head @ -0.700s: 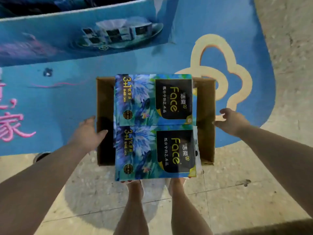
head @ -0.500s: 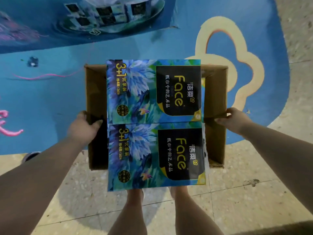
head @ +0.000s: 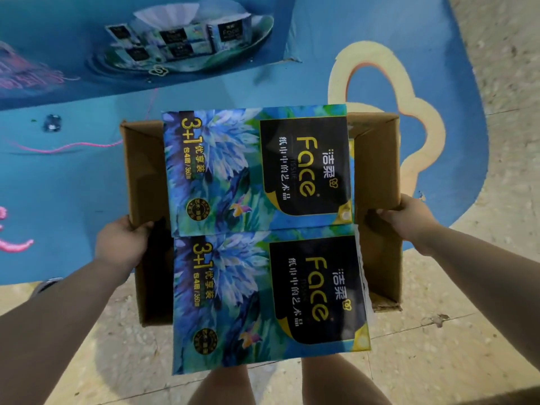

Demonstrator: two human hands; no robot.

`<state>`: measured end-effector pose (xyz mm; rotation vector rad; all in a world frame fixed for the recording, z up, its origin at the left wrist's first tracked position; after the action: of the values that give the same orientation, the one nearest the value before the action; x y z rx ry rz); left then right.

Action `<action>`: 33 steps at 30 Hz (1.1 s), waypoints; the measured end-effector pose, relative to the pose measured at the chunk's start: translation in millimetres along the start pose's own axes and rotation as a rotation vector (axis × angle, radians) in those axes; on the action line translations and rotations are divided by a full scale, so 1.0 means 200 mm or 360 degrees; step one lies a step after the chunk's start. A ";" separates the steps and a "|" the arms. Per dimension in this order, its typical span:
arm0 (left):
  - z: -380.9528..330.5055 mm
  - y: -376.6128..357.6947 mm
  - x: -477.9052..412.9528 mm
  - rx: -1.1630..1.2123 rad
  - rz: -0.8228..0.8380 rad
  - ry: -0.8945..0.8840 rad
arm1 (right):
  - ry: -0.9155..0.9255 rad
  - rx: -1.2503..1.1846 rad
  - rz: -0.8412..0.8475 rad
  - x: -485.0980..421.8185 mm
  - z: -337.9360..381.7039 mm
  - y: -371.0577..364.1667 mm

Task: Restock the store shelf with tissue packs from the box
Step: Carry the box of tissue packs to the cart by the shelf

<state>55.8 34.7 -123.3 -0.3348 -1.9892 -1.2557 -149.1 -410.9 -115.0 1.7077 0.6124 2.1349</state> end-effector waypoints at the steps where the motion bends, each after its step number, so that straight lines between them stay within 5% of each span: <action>1: -0.01 0.05 0.07 -0.0006 -0.0008 -0.0006 | 0.0008 -0.0002 0.0007 0.06 0.01 0.04; 20: -0.17 1.63 1.68 0.0263 -0.0333 -0.0118 | 0.0621 0.0351 -0.0193 2.03 0.77 1.12; 33: 0.30 1.98 2.65 0.0728 -0.0859 0.0271 | 0.1340 0.0916 -0.0013 2.75 1.44 1.15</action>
<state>-110.8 192.3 500.7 0.5465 -2.2120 -1.0385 12.1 -289.5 514.8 0.8997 1.5654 2.8165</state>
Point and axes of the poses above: each hand's wrist, its own x-axis away from the middle knuckle, its own y-axis out of the back of the hand, z = x × y, the point moved 8 cm from there along -x, towards the middle knuckle, and after that the axes turned 4 degrees about z, right-handed, at the moved point
